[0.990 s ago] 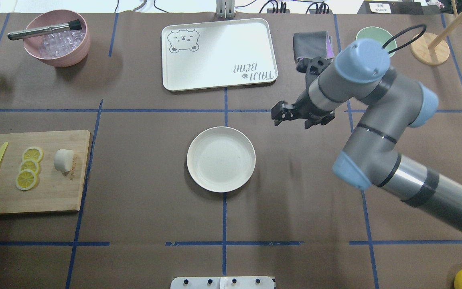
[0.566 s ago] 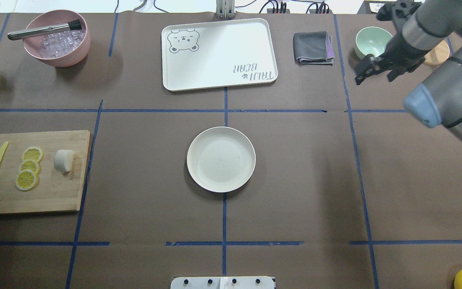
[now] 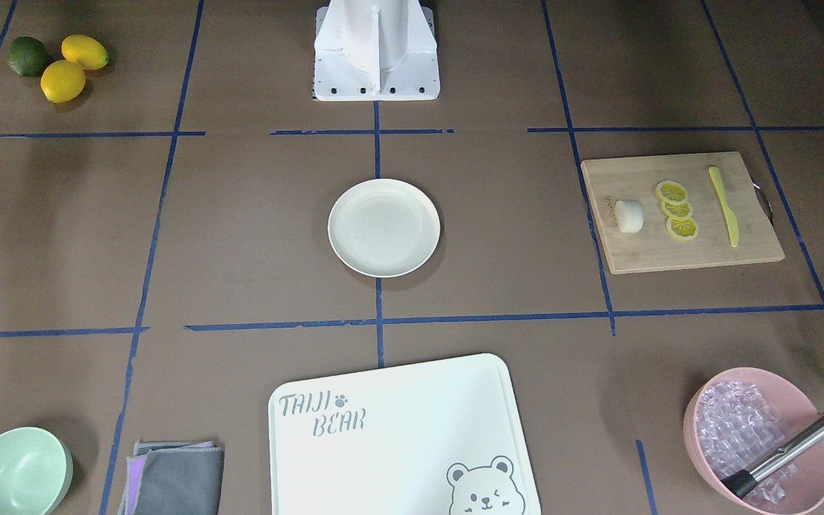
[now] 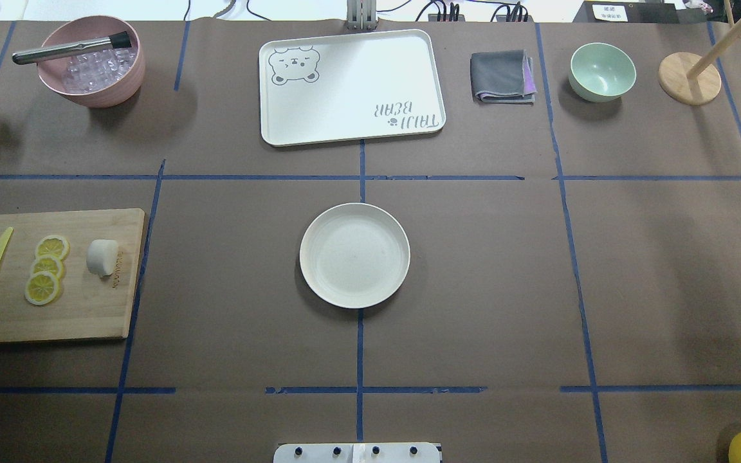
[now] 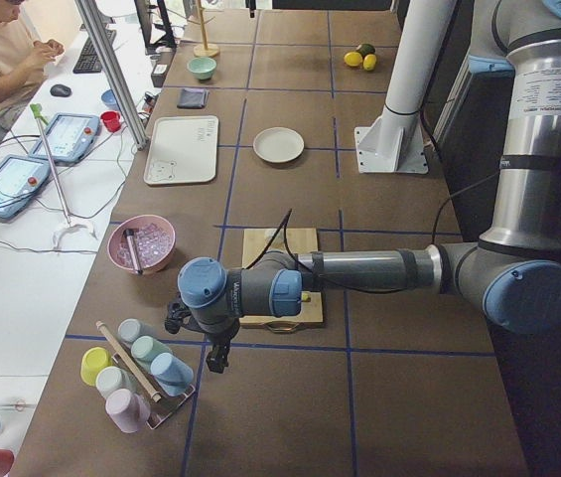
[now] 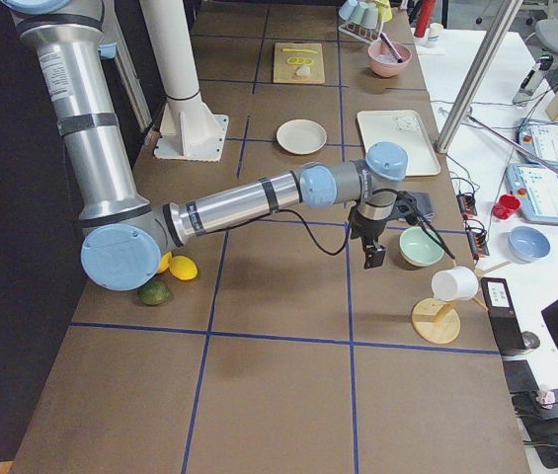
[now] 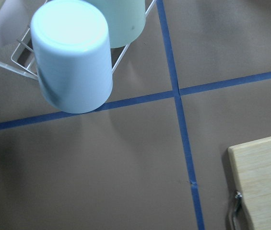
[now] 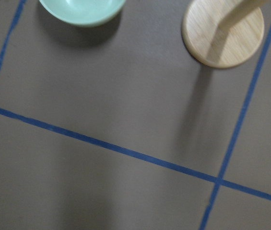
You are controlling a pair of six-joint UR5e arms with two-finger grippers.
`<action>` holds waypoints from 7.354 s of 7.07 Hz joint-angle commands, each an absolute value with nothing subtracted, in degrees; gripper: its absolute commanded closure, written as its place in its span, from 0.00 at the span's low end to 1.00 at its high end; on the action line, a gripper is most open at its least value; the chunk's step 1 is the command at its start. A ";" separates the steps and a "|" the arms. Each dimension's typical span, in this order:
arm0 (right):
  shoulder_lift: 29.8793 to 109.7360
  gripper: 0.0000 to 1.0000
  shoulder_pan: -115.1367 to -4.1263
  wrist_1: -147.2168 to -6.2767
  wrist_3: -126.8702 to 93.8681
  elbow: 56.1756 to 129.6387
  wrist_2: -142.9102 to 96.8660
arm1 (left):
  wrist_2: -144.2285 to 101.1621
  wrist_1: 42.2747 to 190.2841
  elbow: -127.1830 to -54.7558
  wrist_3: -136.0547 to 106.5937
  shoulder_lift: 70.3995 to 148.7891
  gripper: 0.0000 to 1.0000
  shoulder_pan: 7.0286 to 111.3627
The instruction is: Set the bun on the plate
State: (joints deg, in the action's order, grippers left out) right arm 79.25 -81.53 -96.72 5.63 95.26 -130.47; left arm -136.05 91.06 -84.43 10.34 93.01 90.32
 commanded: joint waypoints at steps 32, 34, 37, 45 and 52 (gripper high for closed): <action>94.22 0.00 -90.97 -96.15 11.34 96.68 -129.81 | -108.37 98.00 -83.41 -83.50 137.29 0.36 26.54; 94.22 0.00 -90.97 -96.15 11.34 96.68 -129.90 | -108.37 97.48 -84.98 -83.23 137.37 0.00 26.89; 94.22 0.00 -90.97 -96.15 11.34 96.68 -129.90 | -117.64 86.62 -97.58 -67.85 130.48 0.00 35.29; 93.60 0.00 -90.88 -96.24 11.25 96.24 -130.08 | -133.68 75.94 -99.42 7.16 93.91 0.00 88.30; 93.69 0.00 -90.97 -96.24 11.25 96.33 -130.17 | -134.29 77.25 -96.42 9.67 87.89 0.00 91.23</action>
State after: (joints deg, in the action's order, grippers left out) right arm 93.68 -90.96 -96.30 11.25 96.31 -130.16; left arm -133.77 76.96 -96.92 9.79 87.88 91.26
